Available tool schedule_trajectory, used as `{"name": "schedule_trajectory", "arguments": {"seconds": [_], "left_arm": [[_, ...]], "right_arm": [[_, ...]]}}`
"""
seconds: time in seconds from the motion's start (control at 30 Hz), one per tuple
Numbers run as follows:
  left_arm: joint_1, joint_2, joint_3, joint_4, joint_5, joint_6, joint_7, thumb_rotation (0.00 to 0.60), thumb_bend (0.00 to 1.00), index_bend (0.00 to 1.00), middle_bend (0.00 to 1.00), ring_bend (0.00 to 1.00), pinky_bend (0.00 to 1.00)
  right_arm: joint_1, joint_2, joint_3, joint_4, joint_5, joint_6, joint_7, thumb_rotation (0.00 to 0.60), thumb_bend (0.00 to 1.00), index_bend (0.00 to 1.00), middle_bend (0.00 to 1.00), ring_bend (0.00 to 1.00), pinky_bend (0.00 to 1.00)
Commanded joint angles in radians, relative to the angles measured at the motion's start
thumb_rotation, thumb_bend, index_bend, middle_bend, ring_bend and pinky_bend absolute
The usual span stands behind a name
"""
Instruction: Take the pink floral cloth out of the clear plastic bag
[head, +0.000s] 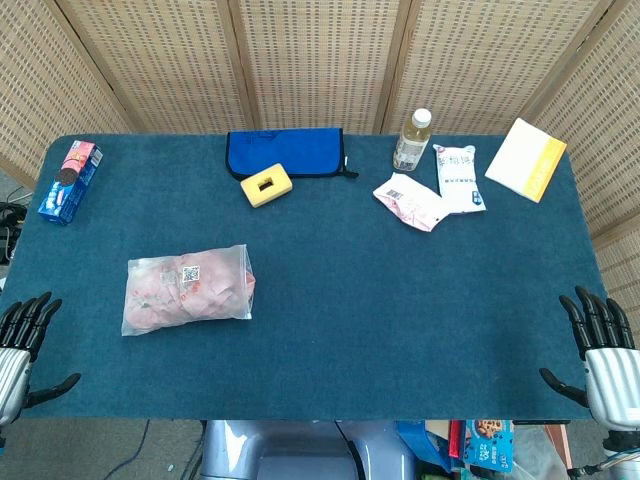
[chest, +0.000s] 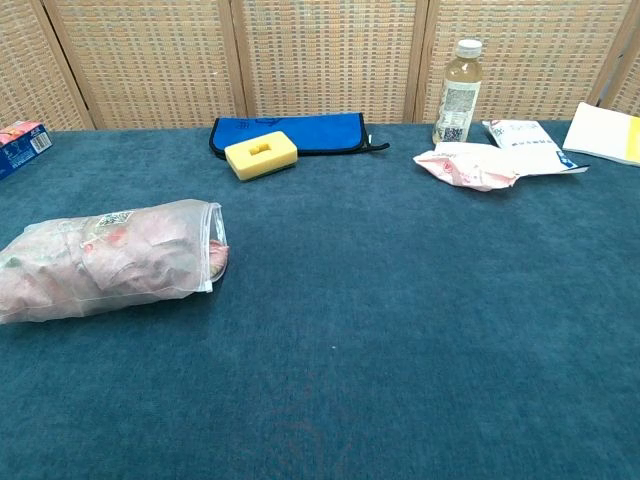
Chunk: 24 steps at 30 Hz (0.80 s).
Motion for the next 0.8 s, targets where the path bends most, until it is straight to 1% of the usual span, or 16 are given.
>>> {"name": "schedule_trajectory", "arguments": {"seconds": [0.03, 0.23, 0.37, 0.47, 0.63, 0.73, 0.8], "left_arm": [[0.0, 0.0, 0.0, -0.001, -0.001, 0.0, 0.0, 0.6, 0.15, 0.0, 0.0, 0.0, 0.0], [-0.002, 0.001, -0.001, 0.001, -0.003, -0.004, -0.003, 0.6, 0.15, 0.0, 0.0, 0.0, 0.0], [-0.025, -0.008, -0.012, 0.014, -0.011, -0.034, -0.01, 0.6, 0.15, 0.0, 0.0, 0.0, 0.0], [-0.081, -0.024, -0.034, 0.03, -0.041, -0.123, -0.039, 0.6, 0.15, 0.0, 0.0, 0.0, 0.0], [-0.218, -0.051, -0.082, 0.051, -0.093, -0.327, -0.077, 0.6, 0.15, 0.0, 0.0, 0.0, 0.0], [-0.306, -0.099, -0.117, 0.099, -0.12, -0.439, -0.096, 0.6, 0.15, 0.0, 0.0, 0.0, 0.0], [-0.344, -0.13, -0.125, 0.131, -0.137, -0.496, -0.094, 0.6, 0.15, 0.0, 0.0, 0.0, 0.0]], "right_arm": [[0.0, 0.0, 0.0, 0.0, 0.001, -0.001, -0.001, 0.6, 0.0, 0.0, 0.0, 0.0, 0.0], [0.001, -0.003, 0.001, 0.0, 0.004, -0.003, -0.005, 0.6, 0.0, 0.0, 0.0, 0.0, 0.0], [0.004, -0.009, -0.001, -0.003, 0.005, -0.012, -0.015, 0.6, 0.0, 0.0, 0.0, 0.0, 0.0], [0.009, -0.012, 0.0, -0.002, 0.011, -0.023, -0.022, 0.6, 0.0, 0.0, 0.0, 0.0, 0.0], [0.014, -0.01, 0.008, 0.0, 0.03, -0.032, -0.013, 0.6, 0.0, 0.0, 0.0, 0.0, 0.0], [0.016, -0.009, 0.012, 0.001, 0.041, -0.038, -0.006, 0.6, 0.0, 0.0, 0.0, 0.0, 0.0], [0.017, -0.01, 0.013, 0.001, 0.048, -0.042, -0.002, 0.6, 0.0, 0.0, 0.0, 0.0, 0.0]]}}
